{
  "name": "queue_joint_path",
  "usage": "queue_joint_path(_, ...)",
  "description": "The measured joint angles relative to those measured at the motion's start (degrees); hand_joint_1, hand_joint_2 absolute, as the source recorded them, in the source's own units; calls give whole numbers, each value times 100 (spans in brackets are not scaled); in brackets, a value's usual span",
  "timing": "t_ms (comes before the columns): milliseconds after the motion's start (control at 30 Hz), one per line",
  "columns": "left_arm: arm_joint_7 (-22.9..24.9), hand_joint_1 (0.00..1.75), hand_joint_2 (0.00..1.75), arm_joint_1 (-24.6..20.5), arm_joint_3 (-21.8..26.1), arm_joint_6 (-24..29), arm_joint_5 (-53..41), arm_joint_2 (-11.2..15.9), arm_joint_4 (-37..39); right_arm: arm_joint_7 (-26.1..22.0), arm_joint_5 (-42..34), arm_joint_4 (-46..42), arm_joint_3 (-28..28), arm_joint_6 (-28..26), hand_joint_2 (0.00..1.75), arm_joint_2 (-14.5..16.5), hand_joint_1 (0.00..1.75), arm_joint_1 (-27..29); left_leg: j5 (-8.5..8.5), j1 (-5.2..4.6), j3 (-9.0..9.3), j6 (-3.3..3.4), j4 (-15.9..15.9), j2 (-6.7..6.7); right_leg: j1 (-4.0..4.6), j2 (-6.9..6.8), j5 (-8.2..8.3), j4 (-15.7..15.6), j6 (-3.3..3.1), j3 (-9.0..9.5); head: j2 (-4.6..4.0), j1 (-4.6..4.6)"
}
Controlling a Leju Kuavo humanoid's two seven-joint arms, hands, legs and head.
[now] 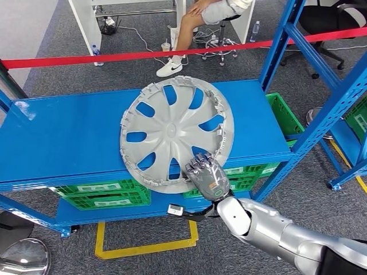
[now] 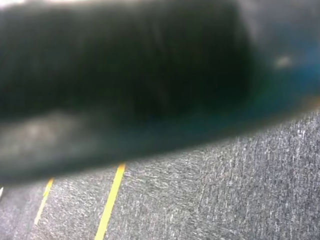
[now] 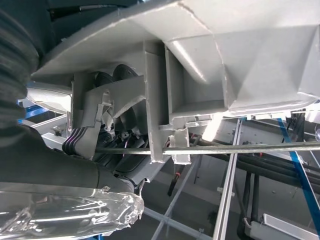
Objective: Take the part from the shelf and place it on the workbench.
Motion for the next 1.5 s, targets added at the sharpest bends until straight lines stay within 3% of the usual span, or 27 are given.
queue_joint_path(233,3,0,0,0,1,21,-15,-1,-1,0,0,17,1,-13,175,2,175,-4,0,0,0,0,0,0,0,0,0,0,0,0,0,0)
queue_joint_path(367,-60,0,175,0,-2,97,-56,-1,0,1,0,22,2,-13,175,2,175,-2,0,0,0,0,0,0,0,0,0,0,0,0,0,-1)
queue_joint_path(1500,-411,0,175,0,-43,233,-163,2,0,2,-1,19,-31,-34,175,2,175,-5,0,0,0,0,0,0,0,0,0,0,0,0,0,0)
